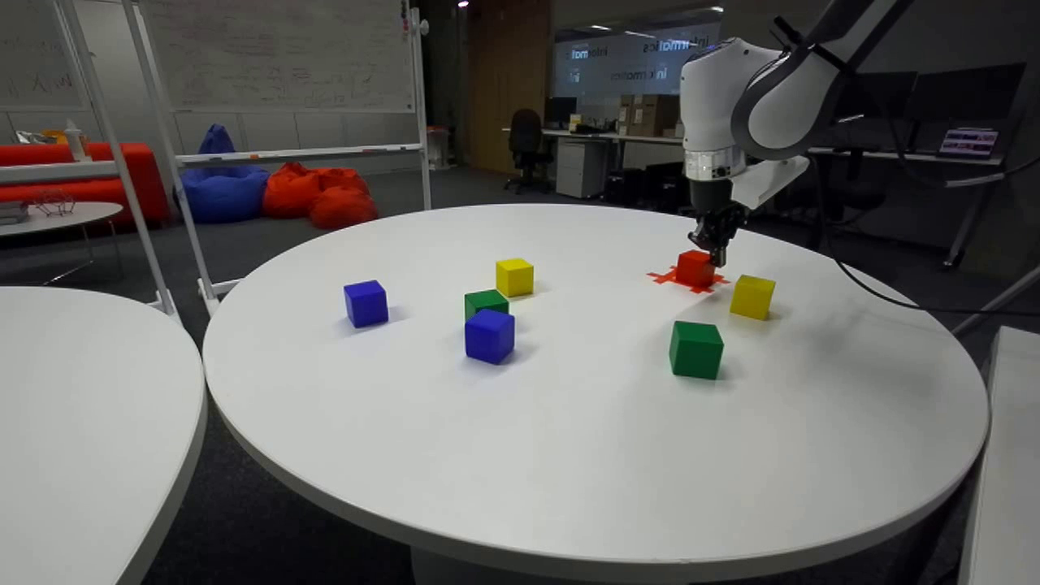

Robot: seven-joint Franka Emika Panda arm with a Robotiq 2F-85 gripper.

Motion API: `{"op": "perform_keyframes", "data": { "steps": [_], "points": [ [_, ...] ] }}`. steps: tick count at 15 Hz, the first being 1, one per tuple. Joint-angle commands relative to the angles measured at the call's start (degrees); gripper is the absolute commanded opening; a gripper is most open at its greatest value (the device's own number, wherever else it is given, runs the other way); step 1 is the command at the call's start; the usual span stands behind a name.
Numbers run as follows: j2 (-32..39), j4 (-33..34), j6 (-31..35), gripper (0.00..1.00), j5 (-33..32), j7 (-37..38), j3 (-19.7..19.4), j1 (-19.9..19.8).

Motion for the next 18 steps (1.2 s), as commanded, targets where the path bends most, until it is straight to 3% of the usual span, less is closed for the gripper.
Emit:
{"op": "perform_keyframes", "data": {
  "steps": [1, 2, 4, 13, 18],
  "points": [
    [0.01, 0.06, -0.06, 0.01, 0.18, -0.16, -0.18, 0.18],
    [0.01, 0.06, -0.06, 0.26, 0.18, -0.16, -0.19, 0.18],
    [-0.78, -0.82, 1.00, 0.32, -0.17, -0.56, -0.17, 0.12],
    [-10.41, -7.91, 1.55, 1.00, -7.77, 4.07, -0.98, 2.07],
    [-20.30, -13.68, -0.17, 1.00, -16.39, 11.59, 1.78, 1.20]
  ]
}}
